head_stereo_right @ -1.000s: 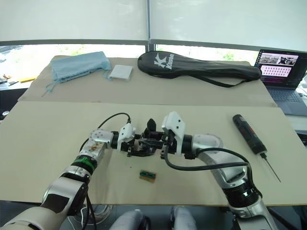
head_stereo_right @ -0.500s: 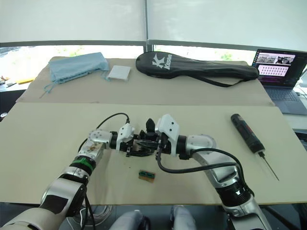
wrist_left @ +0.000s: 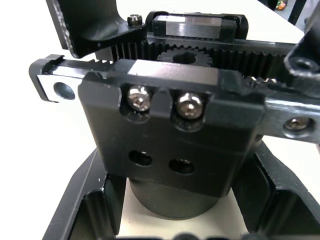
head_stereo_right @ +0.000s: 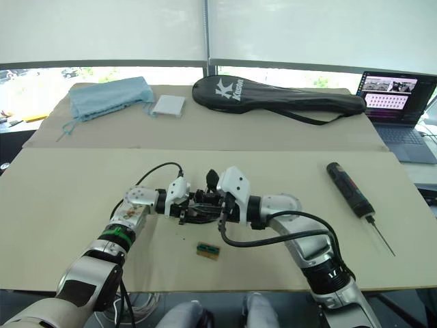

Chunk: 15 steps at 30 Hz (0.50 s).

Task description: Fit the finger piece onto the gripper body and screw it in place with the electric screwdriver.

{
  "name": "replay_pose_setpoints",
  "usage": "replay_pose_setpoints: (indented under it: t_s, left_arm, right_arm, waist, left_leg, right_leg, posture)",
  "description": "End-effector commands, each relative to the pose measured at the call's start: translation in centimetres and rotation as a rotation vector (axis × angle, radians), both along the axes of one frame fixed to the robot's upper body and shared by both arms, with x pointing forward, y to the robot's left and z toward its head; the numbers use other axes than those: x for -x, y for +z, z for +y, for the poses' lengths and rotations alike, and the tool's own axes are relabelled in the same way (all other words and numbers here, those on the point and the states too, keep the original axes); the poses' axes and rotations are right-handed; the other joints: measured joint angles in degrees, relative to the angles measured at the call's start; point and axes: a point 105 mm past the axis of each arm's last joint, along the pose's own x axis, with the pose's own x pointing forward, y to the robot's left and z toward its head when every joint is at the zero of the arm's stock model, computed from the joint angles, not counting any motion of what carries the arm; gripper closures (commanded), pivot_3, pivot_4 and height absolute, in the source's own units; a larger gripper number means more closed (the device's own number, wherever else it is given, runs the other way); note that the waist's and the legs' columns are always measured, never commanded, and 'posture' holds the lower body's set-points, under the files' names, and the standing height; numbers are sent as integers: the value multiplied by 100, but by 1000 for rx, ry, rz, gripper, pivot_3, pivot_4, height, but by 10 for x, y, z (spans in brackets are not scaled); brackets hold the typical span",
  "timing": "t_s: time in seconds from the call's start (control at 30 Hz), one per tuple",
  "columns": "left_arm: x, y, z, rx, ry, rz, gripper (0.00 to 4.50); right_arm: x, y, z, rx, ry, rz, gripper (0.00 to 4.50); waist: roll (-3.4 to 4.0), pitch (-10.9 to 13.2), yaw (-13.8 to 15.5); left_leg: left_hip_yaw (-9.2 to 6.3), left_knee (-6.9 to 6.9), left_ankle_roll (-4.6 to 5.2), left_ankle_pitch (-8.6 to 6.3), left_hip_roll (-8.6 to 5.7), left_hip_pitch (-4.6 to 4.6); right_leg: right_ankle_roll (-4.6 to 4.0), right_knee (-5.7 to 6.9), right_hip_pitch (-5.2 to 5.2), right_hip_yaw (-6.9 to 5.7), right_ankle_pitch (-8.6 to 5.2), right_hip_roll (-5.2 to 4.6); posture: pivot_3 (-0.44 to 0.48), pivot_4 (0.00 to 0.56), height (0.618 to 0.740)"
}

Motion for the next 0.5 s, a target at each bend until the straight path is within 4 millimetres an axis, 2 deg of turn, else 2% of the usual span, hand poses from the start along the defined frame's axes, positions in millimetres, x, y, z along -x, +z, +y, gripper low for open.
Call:
replay_pose_setpoints:
  t_s: [0.03,0.5]
  left_arm:
    - [5,-7,-1,-27,-20,16,2135]
    - [4,-6,-2,-27,-17,9,2135]
  right_arm:
    - [-1,-2,-4,6,-18,-10,4071]
    - [-7,-10,-11,57,-44,27,4071]
  waist:
    - [0,0,0]
    - [1,-1,4]
  left_leg:
    - [0,0,0,0,0,1]
    - [-3,0,0,0,1,4]
  right_leg:
    - [0,-6,1,0,0,-1]
    - [0,-24,8,-1,0,-19]
  posture:
    - [0,150,740]
    - [0,150,740]
